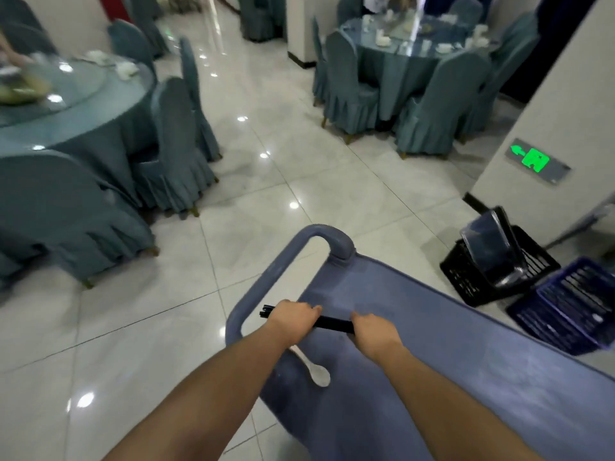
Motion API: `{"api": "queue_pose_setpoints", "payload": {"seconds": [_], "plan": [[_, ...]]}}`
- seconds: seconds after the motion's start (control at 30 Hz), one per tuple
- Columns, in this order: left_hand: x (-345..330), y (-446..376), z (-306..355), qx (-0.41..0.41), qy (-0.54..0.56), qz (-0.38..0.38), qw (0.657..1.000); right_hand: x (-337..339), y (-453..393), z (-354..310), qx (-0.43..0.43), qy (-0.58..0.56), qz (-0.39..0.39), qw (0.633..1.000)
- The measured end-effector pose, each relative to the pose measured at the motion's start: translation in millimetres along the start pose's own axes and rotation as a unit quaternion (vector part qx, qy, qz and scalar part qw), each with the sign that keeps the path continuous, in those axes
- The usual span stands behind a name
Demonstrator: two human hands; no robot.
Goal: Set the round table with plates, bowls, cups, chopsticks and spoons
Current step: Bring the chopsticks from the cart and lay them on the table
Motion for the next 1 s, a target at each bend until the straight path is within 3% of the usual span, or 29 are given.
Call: {"api": "queue_pose_setpoints", "payload": {"seconds": [0.27, 0.57, 0.77, 1.0], "plan": [[-31, 163, -77, 0.156, 0.081, 0.027, 0.984, 10, 14, -168, 0.121, 0.083, 0.002, 0.989], [-117, 410, -105, 0.329, 0.145, 0.005, 0.933, -70, 78, -381, 0.302, 0.162, 0.015, 0.939], [-178, 571, -95, 0.462, 0.182, -0.024, 0.868, -134, 140, -522, 0.426, 0.198, -0.024, 0.883], [-219, 697, -54, 0.604, 0.231, -0.057, 0.760, -192, 200, -640, 0.565, 0.243, -0.068, 0.786]]}}
Point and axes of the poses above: each hand's wrist, its own y-axis away from the middle knuckle, its own x-axis out of the back of the hand, z = x × y, the point moved 2 cm from there along -y, towards the middle knuckle, and after that the axes turned 8 degrees about -y, right-handed, at the moved point
